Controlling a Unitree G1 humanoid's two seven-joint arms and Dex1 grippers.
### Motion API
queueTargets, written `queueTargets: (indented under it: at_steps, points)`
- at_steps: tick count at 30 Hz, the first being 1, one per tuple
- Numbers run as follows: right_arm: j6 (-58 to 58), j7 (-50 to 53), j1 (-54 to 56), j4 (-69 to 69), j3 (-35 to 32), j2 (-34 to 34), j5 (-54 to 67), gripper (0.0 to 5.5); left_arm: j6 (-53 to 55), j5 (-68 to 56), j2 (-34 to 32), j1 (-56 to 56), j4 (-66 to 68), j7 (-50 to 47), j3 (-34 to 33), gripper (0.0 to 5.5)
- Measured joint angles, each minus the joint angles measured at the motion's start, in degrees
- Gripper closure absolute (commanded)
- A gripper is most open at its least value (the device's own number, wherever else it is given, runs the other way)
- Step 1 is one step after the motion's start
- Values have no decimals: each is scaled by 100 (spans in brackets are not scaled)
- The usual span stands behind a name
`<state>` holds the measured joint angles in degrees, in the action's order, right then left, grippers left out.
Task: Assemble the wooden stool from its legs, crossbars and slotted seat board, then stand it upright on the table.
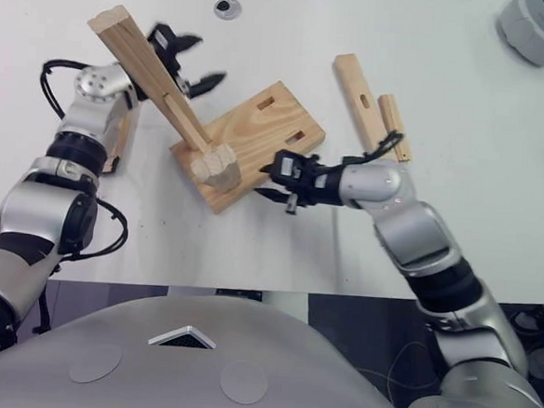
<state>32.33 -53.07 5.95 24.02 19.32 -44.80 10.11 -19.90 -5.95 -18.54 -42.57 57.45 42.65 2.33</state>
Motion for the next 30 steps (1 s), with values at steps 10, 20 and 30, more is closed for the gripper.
queueTargets:
  at_steps: [10,20,30]
  points:
    - [-2295,1986,1671,-3959,-1077,1323,-825,369,554,271,-1762,3269,-3399,521,219,126]
    - [-4052,1250,2429,-7083,-600,1714,-1449,369,2552,1509,-2217,3521,-6296,1189,1610,126]
    - [-1762,-190,-593,-2169,-935,536,-72,369,952,1728,-352,1316,-1623,-1208,1045,126]
